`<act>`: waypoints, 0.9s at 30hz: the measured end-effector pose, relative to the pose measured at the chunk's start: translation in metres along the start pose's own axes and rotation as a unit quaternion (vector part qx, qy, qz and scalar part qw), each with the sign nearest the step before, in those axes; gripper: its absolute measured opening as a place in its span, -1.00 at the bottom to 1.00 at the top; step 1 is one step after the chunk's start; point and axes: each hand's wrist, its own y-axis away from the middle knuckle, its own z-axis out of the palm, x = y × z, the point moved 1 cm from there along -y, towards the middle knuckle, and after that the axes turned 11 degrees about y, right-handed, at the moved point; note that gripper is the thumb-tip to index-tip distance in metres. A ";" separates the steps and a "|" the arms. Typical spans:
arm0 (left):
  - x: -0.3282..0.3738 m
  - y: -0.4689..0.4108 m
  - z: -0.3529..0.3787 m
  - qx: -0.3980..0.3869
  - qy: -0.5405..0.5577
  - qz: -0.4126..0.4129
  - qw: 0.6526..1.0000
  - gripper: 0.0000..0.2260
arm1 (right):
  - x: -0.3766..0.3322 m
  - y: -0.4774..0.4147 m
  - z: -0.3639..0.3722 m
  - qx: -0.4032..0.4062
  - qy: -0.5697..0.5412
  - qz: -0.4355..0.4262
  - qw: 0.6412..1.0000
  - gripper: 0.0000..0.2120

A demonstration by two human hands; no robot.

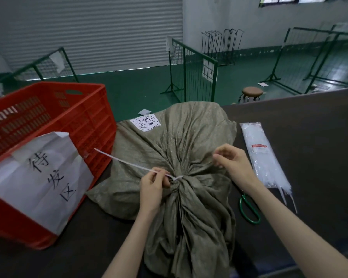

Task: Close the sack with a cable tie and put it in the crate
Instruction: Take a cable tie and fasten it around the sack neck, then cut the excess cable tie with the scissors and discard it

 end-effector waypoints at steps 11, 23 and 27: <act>-0.003 -0.001 0.002 0.001 0.041 0.005 0.999 -0.67 | 0.091 0.027 -0.039 0.181 0.126 0.176 0.959 -0.80; -0.003 -0.001 0.001 -0.011 0.033 0.012 0.999 -0.71 | 0.150 0.062 -0.040 -0.015 0.450 0.287 0.846 -0.67; -0.003 0.001 -0.001 -0.013 0.029 0.013 0.999 -0.71 | 0.149 0.067 -0.040 -0.017 0.504 0.311 0.805 -0.62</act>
